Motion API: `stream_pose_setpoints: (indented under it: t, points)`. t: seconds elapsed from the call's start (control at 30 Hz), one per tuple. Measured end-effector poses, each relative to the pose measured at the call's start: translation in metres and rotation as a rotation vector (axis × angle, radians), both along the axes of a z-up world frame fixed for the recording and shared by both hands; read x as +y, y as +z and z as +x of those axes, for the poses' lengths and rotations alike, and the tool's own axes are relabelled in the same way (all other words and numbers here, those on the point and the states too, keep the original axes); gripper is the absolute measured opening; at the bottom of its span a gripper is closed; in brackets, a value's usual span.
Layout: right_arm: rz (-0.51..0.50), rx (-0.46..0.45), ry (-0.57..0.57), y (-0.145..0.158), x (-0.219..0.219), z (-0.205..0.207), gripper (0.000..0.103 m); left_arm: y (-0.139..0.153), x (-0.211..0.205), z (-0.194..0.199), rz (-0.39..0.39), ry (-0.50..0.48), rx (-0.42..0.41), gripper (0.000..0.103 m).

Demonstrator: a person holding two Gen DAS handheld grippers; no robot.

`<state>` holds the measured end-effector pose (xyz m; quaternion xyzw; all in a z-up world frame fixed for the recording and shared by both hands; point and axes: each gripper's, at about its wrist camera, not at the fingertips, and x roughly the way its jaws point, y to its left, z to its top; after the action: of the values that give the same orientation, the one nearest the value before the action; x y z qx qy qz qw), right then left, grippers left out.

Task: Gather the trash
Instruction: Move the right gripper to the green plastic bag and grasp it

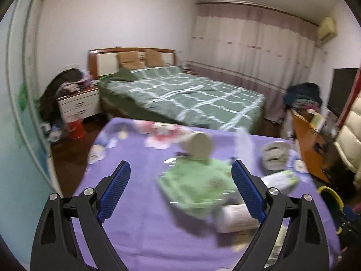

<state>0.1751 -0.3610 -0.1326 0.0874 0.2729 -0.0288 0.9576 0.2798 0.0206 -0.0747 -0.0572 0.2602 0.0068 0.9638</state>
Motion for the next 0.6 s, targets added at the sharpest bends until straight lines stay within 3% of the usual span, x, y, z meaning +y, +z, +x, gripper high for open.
stream_pose_setpoints:
  t: [0.23,0.6]
  points:
    - [0.014,0.026,0.11,0.003,0.046,0.03,0.078,-0.031,0.028,0.003,-0.018,0.091,0.006,0.09]
    - [0.008,0.065,0.269,0.012,0.133,0.081,0.078,-0.026,0.072,-0.014,-0.024,0.301,-0.034,0.091]
